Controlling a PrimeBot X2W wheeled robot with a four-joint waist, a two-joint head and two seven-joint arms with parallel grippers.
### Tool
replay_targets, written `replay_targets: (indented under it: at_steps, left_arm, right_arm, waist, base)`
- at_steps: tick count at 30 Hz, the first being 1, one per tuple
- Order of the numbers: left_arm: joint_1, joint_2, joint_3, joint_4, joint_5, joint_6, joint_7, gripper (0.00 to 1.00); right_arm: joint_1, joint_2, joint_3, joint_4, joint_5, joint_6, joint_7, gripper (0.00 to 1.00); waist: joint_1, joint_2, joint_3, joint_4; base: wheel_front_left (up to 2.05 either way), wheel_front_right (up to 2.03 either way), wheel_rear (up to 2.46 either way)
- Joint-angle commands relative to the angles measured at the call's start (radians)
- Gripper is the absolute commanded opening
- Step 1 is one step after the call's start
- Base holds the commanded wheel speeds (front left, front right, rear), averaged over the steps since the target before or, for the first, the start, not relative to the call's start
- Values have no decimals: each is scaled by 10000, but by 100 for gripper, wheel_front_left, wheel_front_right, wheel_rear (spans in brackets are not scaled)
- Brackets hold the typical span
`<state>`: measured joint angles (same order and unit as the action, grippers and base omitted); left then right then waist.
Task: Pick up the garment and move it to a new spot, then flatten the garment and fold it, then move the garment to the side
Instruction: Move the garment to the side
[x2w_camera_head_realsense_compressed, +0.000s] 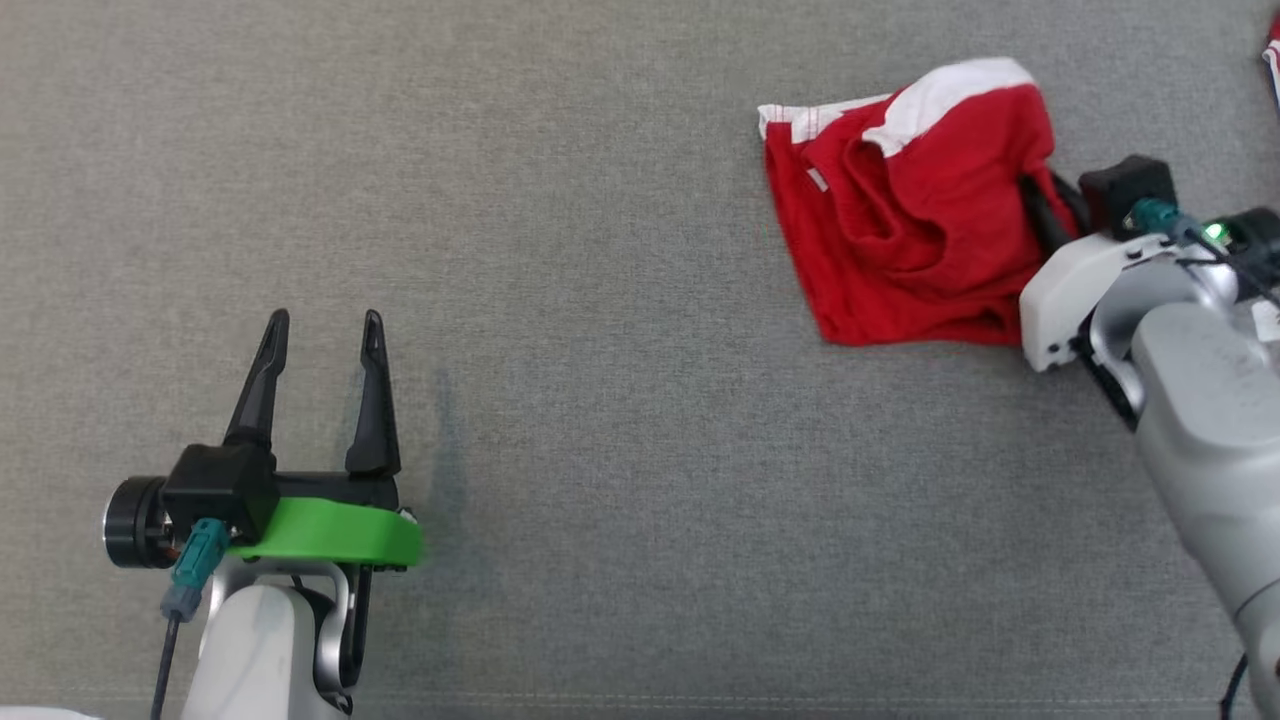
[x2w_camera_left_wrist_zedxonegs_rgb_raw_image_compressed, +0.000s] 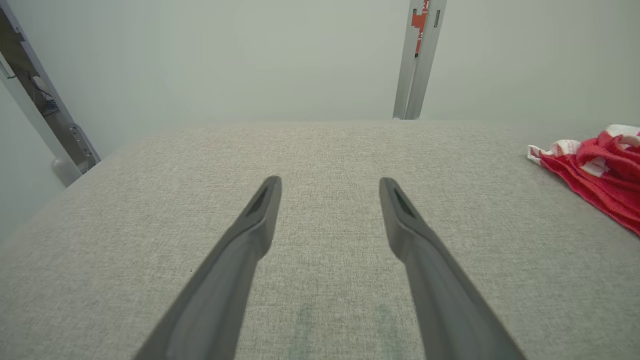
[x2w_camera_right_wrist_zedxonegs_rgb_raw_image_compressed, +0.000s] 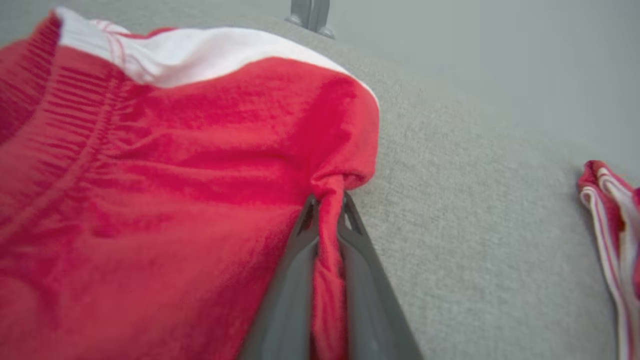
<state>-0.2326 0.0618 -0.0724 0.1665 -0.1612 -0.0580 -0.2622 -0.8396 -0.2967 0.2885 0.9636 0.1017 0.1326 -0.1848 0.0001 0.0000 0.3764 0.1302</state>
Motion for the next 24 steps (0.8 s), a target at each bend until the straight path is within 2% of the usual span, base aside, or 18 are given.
replay_targets:
  at_steps: [1,3,4,6,7,9,14,20,24]
  left_arm:
    - [-265,49,7,-68,143,-62,-27,100]
    - [-379,102,-2,-136,216,-77,-27,100]
    - [-513,154,-35,-199,256,-119,-28,100]
    - [-637,239,-12,-277,315,-113,-26,100]
    - [-768,342,-33,-360,395,-120,-26,100]
    - [-889,475,-72,-451,484,-140,-28,100]
    - [-1192,825,-132,-696,696,-194,138,100]
    - [-1278,1140,-207,-1259,823,-194,460,100]
    - [-1136,1255,-241,-1695,833,-143,696,100]
  right_arm:
    - [-364,-400,233,-243,40,-35,74,0]
    - [-671,-878,640,-602,195,-33,200,0]
    - [-925,-1390,959,-1006,420,-33,354,0]
    - [-1137,-1930,1350,-1512,644,-33,559,0]
    - [-1324,-2569,1626,-2006,932,-33,765,0]
    - [-1501,-3185,1783,-2450,1186,-33,956,0]
    - [-1819,-4358,1901,-3287,1802,-33,1323,0]
    - [-2011,-5768,1890,-3903,2458,-33,1661,0]
    - [-2228,-6094,1797,-3657,2855,-33,1738,0]
  waist:
    - [-1,0,577,-514]
    - [-1,0,868,-771]
    - [-1,0,1135,-1028]
    - [-1,0,1420,-1334]
    - [-1,0,1726,-1662]
    - [-1,0,2006,-2013]
    - [-1,0,2548,-2748]
    - [-1,0,2803,-3167]
    - [-1,0,2883,-3252]
  base:
    - [0,0,0]
    - [0,0,0]
    - [0,0,0]
    - [0,0,0]
    - [0,0,0]
    - [0,0,0]
    - [0,0,0]
    - [0,0,0]
    - [0,0,0]
